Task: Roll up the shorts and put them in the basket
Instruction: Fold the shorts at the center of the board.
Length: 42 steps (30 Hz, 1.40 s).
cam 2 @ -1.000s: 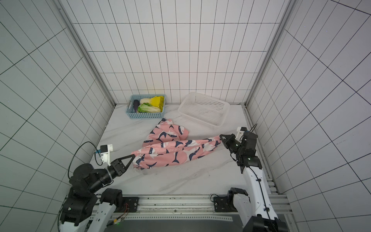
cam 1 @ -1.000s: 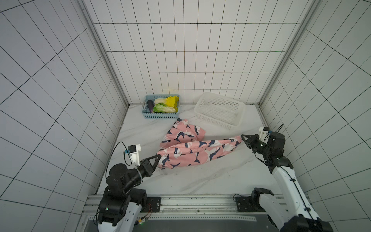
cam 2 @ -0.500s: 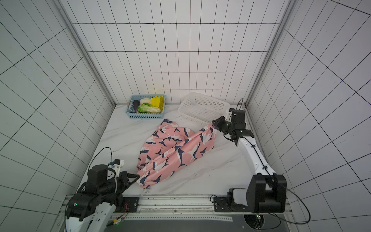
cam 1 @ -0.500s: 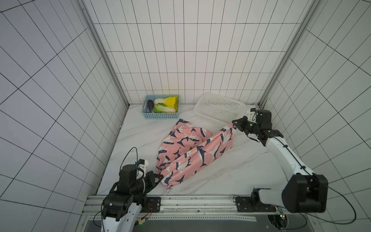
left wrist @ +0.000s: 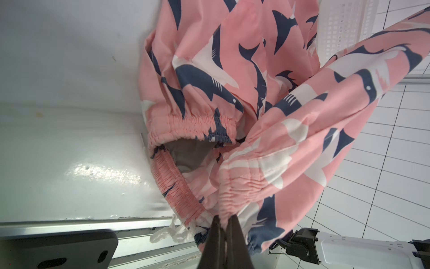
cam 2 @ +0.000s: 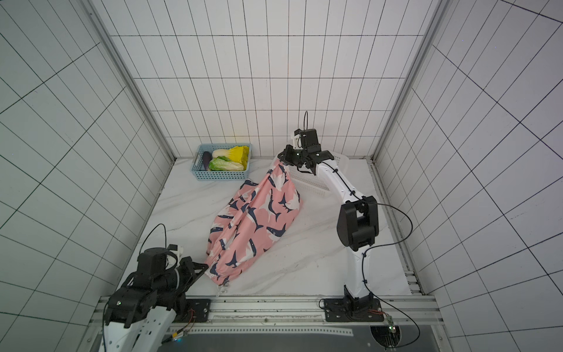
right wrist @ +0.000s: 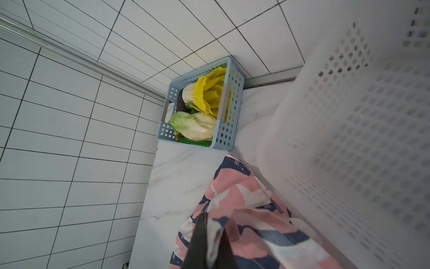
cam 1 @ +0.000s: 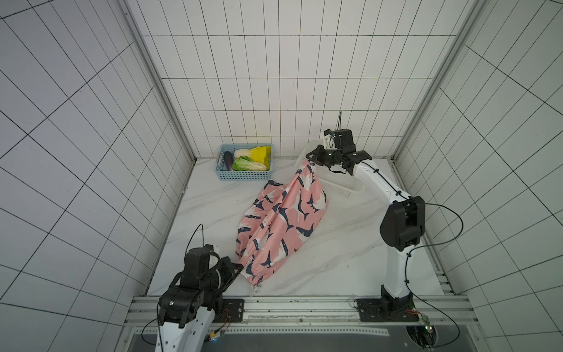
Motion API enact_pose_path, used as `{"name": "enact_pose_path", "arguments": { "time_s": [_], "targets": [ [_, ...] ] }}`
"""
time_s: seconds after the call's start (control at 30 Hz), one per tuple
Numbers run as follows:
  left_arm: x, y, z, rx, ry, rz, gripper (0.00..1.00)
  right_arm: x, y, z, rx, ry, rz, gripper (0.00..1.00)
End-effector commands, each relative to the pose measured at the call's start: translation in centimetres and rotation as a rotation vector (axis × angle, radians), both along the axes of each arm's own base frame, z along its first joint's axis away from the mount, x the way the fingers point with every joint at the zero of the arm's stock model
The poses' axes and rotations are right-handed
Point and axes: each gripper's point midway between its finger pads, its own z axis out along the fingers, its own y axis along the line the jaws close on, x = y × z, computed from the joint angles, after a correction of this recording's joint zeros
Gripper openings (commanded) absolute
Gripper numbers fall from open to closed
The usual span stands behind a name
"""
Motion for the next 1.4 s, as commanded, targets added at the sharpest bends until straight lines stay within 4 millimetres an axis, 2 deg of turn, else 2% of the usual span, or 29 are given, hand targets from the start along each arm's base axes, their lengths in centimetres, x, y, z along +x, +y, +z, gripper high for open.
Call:
{"name": "enact_pose_path", "arguments": {
  "time_s": [0.0,0.1,0.23,0.3,0.43,0.53,0.57,0.63,0.7,0.77,0.87,0.93,1.03,1.1,1.17,1.2,1.27,1.37],
  "targets": [
    [-1.9,1.7,-2.5,0.111,0.128,0.033,0.00,1.9,1.6,-0.1,-0.039,-0.042,0.018,0.00],
    [-2.1,2.4,-2.0,0.143,0.134,0.062,0.00,2.3,4.0,-1.4,-0.042,-0.032,0.058,0.00],
    [-1.9,3.2,-1.0,0.173,0.103,0.098,0.00,3.0,5.4,-3.7,-0.013,0.014,0.060,0.00],
    [-1.7,3.1,-0.5,0.163,0.087,0.107,0.00,2.9,5.6,-4.3,-0.012,0.023,0.069,0.00],
    [-0.1,3.1,2.1,0.144,-0.021,0.134,0.00,2.5,6.4,-5.5,0.011,0.043,0.121,0.00],
    [1.5,2.3,3.4,0.105,-0.043,0.105,0.00,1.6,5.4,-8.8,-0.058,0.107,0.119,0.00],
    [1.9,2.1,3.6,0.105,-0.042,0.096,0.00,1.4,4.5,-10.0,-0.097,0.127,0.101,0.00],
    [3.0,2.1,4.3,0.127,-0.062,0.072,0.00,1.6,1.5,-12.2,-0.157,0.173,0.029,0.00],
    [3.9,2.3,4.8,0.159,-0.080,0.061,0.00,2.3,-1.8,-13.4,-0.172,0.203,-0.057,0.00],
    [4.8,1.9,5.0,0.163,-0.081,0.035,0.00,3.6,-6.0,-14.2,-0.182,0.224,-0.167,0.00],
    [6.3,1.1,5.2,0.166,-0.100,0.001,0.00,5.0,-11.9,-14.3,-0.217,0.232,-0.322,0.00],
    [7.4,0.6,5.4,0.184,-0.115,-0.024,0.00,5.6,-16.6,-14.2,-0.240,0.238,-0.431,0.00],
    [9.1,-0.3,5.6,0.221,-0.138,-0.063,0.00,5.2,-21.9,-13.6,-0.255,0.230,-0.544,0.00],
    [10.5,-1.1,5.8,0.236,-0.158,-0.091,0.00,4.5,-24.6,-13.3,-0.251,0.225,-0.603,0.00],
    [12.3,-1.5,6.0,0.267,-0.171,-0.104,0.00,3.8,-26.3,-12.6,-0.239,0.225,-0.632,0.00],
    [13.3,-1.7,6.7,0.281,-0.196,-0.118,0.00,3.4,-26.6,-11.6,-0.227,0.209,-0.630,0.00],
    [15.5,-2.0,8.6,0.316,-0.244,-0.132,0.00,2.6,-26.4,-9.0,-0.195,0.154,-0.612,0.00],
    [19.0,-2.2,12.9,0.377,-0.353,-0.145,0.00,1.5,-26.3,-3.1,-0.121,0.050,-0.619,0.00]
  ]
}}
